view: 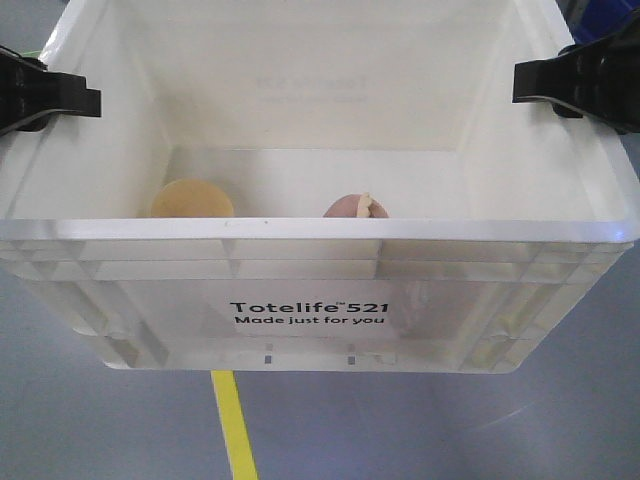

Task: Place moving items into box and shelve
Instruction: 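Keep holding the crate while the base turns toward the shelves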

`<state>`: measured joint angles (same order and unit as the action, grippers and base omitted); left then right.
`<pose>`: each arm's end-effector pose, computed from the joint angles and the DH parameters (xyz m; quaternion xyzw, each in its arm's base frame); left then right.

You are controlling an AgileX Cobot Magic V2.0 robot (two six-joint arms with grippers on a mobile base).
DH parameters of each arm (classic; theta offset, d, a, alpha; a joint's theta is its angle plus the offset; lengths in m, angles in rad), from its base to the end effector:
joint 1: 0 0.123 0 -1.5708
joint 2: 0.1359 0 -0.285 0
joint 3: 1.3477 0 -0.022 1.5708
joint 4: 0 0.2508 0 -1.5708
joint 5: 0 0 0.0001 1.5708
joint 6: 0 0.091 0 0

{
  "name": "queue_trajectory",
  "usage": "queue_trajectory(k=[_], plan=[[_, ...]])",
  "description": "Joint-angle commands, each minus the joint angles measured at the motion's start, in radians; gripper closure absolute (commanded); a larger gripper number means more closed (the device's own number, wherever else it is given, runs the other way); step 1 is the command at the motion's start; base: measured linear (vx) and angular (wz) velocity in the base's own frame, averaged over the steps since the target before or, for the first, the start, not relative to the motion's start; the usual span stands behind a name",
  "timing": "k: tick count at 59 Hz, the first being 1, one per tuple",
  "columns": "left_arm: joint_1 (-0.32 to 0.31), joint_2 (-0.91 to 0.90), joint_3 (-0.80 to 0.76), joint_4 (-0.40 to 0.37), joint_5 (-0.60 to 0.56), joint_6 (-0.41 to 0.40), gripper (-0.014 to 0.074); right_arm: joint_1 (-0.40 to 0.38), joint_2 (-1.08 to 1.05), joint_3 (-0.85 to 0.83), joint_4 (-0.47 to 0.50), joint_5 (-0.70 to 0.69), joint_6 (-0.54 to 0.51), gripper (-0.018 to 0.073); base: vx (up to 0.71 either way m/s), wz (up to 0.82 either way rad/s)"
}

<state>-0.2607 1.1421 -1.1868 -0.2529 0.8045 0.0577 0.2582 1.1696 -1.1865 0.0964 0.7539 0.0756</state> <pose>0.2222 -0.0763 0.3960 0.1028 0.8886 -0.1628 0.4163 0.2351 0.0683 0.3911 -0.0648 0.8926 0.1183 0.4302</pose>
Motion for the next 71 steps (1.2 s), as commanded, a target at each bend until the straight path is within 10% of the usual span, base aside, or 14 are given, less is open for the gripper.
queue_trajectory(k=[1,71], plan=[[-0.010,-0.042,-0.045,-0.067,-0.158,0.033,0.0603,-0.005,-0.026,-0.046,-0.005,-0.130,0.015,0.0568,0.40,-0.56],[-0.010,-0.042,-0.045,-0.067,-0.159,0.033,0.0603,-0.005,-0.026,-0.046,-0.004,-0.130,0.015,0.0568,0.35,-0.67]])
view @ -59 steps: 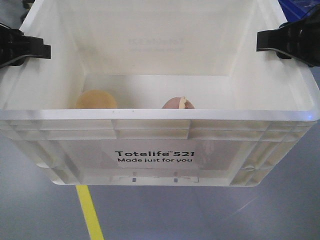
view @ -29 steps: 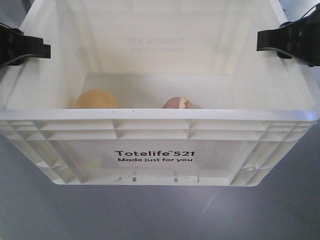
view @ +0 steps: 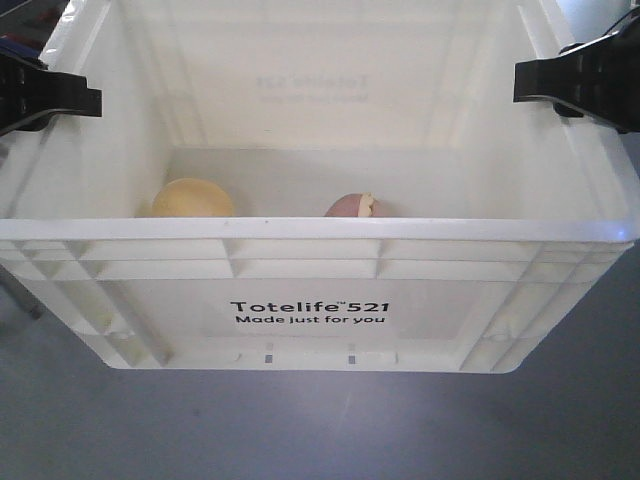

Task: Place moving items into box and shelve
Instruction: 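Keep holding the crate while the base turns toward the shelves, then carry the crate alongside the blue-bin shelving with both grippers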

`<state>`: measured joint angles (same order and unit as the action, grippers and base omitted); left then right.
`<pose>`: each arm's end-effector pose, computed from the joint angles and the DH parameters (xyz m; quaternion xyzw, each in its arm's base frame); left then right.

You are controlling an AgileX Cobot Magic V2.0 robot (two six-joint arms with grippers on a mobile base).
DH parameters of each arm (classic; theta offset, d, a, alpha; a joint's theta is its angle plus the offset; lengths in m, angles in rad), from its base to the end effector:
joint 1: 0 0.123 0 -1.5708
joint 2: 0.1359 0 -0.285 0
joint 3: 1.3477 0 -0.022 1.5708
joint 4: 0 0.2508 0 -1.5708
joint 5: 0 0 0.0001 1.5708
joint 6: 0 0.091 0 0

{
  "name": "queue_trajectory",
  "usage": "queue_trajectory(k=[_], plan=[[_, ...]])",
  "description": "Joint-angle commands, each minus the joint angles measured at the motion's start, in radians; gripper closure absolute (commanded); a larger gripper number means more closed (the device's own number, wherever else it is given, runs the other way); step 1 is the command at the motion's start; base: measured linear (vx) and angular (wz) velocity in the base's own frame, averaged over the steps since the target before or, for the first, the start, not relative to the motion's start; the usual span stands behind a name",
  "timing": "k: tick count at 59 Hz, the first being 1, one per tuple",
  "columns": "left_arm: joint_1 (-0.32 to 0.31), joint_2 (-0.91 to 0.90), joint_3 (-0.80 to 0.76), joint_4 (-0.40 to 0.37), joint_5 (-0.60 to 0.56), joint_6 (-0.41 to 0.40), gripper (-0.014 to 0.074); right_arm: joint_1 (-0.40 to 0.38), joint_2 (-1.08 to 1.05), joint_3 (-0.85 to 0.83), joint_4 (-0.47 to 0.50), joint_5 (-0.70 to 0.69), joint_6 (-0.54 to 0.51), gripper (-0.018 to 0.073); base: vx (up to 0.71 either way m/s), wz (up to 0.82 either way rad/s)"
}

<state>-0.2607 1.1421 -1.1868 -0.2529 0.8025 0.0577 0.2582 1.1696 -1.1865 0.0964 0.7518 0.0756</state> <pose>0.2223 -0.0763 0.3961 0.1026 0.8882 -0.1629 0.4172 0.2353 0.0683 0.3913 -0.0648 0.8921 0.1184 0.4311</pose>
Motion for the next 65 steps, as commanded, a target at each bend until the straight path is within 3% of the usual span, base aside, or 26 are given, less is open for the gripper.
queue_trajectory(k=[1,31,65], plan=[[-0.010,-0.042,-0.045,-0.067,-0.157,0.033,0.0603,-0.005,-0.026,-0.046,-0.004,-0.128,0.015,0.0568,0.32,-0.71],[-0.010,-0.042,-0.045,-0.067,-0.156,0.033,0.0603,-0.005,-0.026,-0.046,-0.004,-0.127,0.015,0.0568,0.32,-0.59],[-0.010,-0.042,-0.045,-0.067,-0.156,0.033,0.0603,-0.005,-0.026,-0.046,-0.004,-0.128,0.015,0.0568,0.36,-0.26]])
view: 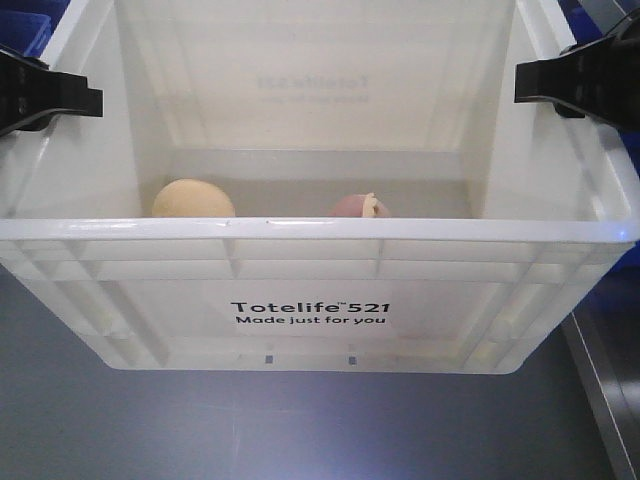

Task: Place moving items into box and shelve
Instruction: 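Carry the crate alongside the blue-bin shelving with both grippers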

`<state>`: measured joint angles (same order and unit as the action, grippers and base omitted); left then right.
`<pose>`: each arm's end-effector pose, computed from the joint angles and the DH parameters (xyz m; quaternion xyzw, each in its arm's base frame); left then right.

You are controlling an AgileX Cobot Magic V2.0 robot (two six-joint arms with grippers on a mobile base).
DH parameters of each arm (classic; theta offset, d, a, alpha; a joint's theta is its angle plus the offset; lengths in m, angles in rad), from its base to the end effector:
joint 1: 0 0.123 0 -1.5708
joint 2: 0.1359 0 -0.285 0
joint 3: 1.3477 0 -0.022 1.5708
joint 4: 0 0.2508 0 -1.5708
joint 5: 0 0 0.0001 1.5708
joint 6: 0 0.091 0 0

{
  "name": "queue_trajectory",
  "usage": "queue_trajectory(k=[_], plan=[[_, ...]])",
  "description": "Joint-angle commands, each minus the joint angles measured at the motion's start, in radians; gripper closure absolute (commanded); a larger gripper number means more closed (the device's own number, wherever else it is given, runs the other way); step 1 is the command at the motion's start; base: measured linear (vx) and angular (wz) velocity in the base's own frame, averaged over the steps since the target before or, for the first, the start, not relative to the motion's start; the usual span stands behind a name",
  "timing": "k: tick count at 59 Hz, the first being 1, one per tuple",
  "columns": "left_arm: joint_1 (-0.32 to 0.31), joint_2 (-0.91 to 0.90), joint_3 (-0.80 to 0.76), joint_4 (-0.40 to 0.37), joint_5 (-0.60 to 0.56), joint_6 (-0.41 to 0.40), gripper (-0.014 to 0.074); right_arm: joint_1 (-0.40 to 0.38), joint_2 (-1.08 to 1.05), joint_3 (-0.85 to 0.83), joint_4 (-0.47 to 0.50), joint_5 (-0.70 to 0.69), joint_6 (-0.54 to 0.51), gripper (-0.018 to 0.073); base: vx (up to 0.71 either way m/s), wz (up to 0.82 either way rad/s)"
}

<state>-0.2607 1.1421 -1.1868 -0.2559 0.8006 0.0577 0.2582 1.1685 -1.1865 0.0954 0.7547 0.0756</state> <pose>0.2223 -0.0764 0.3963 0.1020 0.8877 -0.1643 0.4178 0.2348 0.0682 0.3913 -0.0651 0.8925 0.1178 0.4304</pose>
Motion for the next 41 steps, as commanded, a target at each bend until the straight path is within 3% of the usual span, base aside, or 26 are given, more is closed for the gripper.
queue_trajectory(k=[1,41], plan=[[-0.010,-0.042,-0.045,-0.064,-0.154,0.033,0.0603,-0.005,-0.025,-0.046,-0.003,-0.130,0.015,0.0568,0.39,-0.15],[-0.010,-0.042,-0.045,-0.064,-0.154,0.033,0.0603,-0.005,-0.025,-0.046,-0.003,-0.130,0.015,0.0568,0.42,-0.14]])
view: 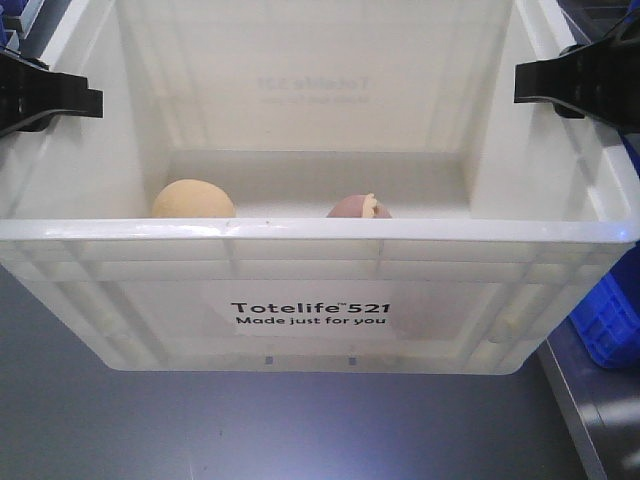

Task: Place moving items into box and shelve
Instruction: 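Carry the crate alongside the blue-bin shelving with both grippers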

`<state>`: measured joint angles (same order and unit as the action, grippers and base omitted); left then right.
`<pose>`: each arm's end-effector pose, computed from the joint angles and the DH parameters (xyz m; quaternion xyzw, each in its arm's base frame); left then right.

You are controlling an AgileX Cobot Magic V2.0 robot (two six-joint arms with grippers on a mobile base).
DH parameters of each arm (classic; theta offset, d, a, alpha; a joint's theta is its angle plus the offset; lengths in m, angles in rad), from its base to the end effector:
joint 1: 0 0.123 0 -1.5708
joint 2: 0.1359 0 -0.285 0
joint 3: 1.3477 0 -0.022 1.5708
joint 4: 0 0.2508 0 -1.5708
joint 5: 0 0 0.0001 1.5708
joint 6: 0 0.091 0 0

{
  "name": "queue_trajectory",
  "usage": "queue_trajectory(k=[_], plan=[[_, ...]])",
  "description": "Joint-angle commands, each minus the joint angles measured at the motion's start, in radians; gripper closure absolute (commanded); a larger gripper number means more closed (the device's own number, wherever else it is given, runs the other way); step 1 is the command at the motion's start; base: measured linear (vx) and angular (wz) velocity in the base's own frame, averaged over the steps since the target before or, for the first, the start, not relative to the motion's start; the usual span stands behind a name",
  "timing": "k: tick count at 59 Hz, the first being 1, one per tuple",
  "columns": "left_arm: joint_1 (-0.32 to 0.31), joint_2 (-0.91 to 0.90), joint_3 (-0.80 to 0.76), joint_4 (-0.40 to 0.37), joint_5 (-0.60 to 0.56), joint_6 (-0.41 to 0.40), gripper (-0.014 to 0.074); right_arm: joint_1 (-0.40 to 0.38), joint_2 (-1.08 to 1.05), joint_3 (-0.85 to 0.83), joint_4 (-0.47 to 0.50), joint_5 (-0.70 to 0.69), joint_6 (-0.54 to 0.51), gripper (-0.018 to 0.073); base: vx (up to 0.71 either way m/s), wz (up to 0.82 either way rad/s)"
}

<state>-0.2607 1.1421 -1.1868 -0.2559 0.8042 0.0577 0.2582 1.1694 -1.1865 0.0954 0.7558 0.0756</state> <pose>0.2221 -0.0764 0.3960 0.1023 0.8884 -0.1643 0.4162 0.2350 0.0682 0.3910 -0.0651 0.8930 0.1177 0.4295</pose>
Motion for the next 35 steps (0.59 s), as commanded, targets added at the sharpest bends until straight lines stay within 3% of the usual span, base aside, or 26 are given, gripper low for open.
queue_trajectory(k=[1,35], plan=[[-0.010,-0.042,-0.045,-0.064,-0.158,0.033,0.0603,-0.005,-0.026,-0.046,-0.003,-0.132,0.015,0.0568,0.45,-0.06],[-0.010,-0.042,-0.045,-0.064,-0.158,0.033,0.0603,-0.005,-0.026,-0.046,-0.003,-0.133,0.015,0.0568,0.46,0.06]])
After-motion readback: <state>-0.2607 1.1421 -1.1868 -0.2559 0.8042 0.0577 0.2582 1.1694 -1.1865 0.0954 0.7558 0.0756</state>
